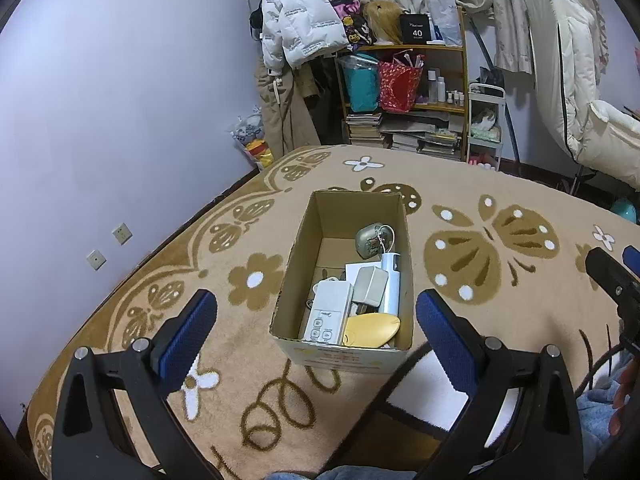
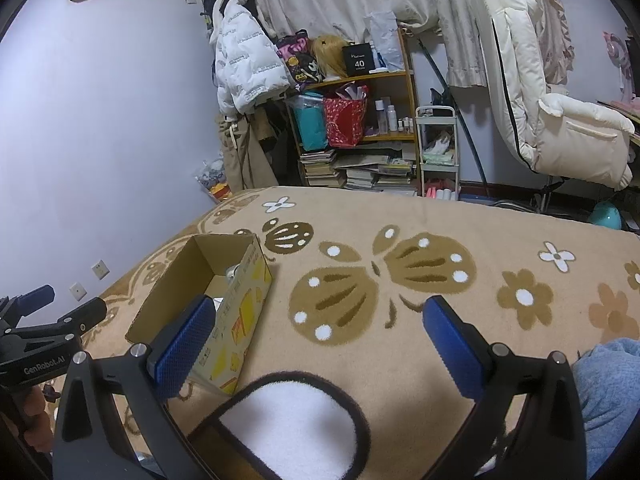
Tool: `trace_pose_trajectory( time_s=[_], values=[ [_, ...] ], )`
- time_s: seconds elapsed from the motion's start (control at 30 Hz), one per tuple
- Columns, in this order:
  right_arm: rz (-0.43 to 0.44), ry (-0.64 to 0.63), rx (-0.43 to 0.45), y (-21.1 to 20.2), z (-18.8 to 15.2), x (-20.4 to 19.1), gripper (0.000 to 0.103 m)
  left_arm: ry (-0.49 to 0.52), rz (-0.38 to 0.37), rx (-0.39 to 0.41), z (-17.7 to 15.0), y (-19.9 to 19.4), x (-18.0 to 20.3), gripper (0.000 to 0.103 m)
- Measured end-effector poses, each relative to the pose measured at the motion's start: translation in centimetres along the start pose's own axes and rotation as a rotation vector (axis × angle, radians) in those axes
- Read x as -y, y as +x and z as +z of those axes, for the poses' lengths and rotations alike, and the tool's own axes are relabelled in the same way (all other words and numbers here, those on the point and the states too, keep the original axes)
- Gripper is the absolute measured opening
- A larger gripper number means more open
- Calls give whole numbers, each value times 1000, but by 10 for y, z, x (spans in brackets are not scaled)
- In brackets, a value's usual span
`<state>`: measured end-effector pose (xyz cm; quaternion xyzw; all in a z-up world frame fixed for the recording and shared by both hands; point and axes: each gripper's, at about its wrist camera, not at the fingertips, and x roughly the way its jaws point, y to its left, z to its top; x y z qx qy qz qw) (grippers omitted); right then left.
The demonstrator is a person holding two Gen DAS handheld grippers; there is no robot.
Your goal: Organize rigid objects
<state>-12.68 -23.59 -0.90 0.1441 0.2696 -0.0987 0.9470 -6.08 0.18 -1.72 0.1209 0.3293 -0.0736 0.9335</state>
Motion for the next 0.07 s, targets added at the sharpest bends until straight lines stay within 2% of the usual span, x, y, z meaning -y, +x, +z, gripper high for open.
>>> trace_pose_trajectory(
  time_s=[0.07],
  values=[
    [-3, -1, 2, -1, 0, 1, 103, 2, 2, -6, 0, 0, -1, 99]
  ],
)
